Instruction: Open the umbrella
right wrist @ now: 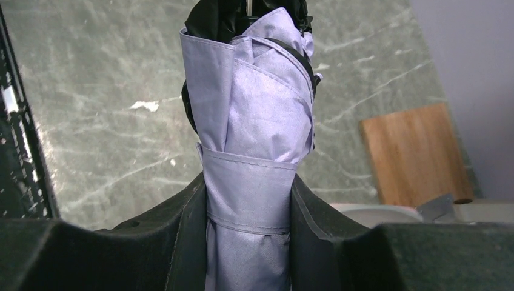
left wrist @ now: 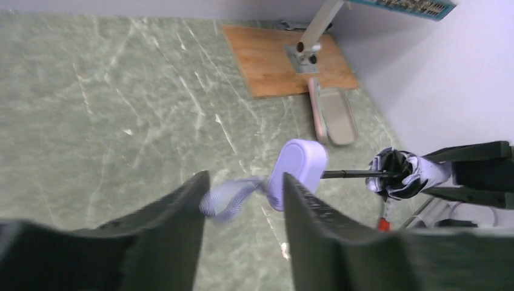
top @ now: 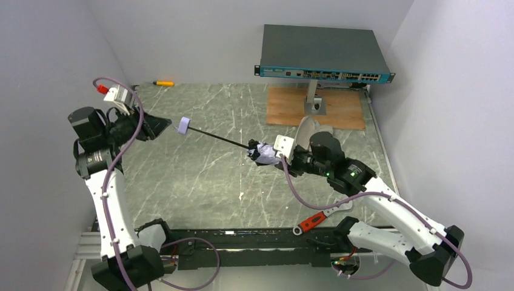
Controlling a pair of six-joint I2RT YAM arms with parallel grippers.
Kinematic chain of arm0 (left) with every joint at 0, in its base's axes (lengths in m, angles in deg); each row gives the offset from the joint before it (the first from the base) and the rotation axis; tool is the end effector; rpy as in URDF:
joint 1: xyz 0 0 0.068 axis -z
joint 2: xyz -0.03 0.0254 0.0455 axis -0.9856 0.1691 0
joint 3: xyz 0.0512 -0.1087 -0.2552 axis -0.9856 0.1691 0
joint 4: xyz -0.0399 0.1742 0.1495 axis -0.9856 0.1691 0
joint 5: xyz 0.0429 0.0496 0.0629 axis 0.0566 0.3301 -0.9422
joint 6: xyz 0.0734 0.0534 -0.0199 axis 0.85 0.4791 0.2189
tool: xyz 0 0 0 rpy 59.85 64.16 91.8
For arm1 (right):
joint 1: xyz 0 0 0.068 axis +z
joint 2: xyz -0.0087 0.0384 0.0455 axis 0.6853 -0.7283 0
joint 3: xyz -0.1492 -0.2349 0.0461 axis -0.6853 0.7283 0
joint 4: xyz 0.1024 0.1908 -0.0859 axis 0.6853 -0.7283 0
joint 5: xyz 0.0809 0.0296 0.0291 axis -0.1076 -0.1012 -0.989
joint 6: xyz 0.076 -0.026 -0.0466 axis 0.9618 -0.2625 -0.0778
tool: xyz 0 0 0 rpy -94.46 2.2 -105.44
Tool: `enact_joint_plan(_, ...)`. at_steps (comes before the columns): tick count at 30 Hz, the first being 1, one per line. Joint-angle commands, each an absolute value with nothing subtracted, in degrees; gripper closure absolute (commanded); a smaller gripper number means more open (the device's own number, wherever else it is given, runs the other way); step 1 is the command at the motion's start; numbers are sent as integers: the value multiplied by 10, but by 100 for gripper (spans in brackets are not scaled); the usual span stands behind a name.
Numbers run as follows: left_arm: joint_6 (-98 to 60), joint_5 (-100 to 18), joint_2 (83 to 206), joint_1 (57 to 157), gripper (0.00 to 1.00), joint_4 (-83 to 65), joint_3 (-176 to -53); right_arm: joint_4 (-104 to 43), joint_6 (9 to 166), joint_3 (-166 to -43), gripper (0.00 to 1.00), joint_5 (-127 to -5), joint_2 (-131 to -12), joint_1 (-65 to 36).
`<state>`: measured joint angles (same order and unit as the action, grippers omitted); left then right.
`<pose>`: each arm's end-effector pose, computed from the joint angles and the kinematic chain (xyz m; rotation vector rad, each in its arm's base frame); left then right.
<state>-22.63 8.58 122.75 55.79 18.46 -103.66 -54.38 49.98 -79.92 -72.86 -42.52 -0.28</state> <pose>0.1896 0.0085 0.3851 0.0672 1.8085 -0.8223 0.1374 0.1569 0.3195 -1.3373 1.5167 0.3943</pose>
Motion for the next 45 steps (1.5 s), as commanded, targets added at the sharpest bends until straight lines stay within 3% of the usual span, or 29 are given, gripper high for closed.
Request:
enact_joint_plan(1,-29,111,1255,575,28,227,-1125,-574,533,-840,100,-748,-458,-9)
enact_joint_plan(4,201,87,1241,609,1,324,-1162,-598,556,-868,100,-766,-493,-9)
enact_joint_plan(7,433,108,1214,629,0,425,-1167,-611,568,-882,100,-780,-512,-9)
enact_joint_plan(9,602,27,1201,705,0,499,-1154,-611,568,-886,100,-787,-518,-9)
enact_joint_plan(14,700,-138,1196,860,0,513,-1112,-620,556,-900,100,-808,-535,-9)
enact_joint_plan(24,703,-301,1263,986,23,462,-1099,-638,552,-926,100,-832,-541,-9)
enact_joint_plan(29,725,-402,1278,988,44,428,-1068,-662,541,-925,100,-818,-528,-9)
enact_joint_plan(34,785,-445,1293,883,58,394,-1039,-703,523,-904,100,-808,-498,-14)
enact_joint_plan(40,870,-431,1335,716,65,347,-1056,-779,467,-863,100,-791,-456,-55)
enact_joint_plan(45,893,-420,1366,671,67,332,-1090,-818,435,-846,100,-790,-452,-82)
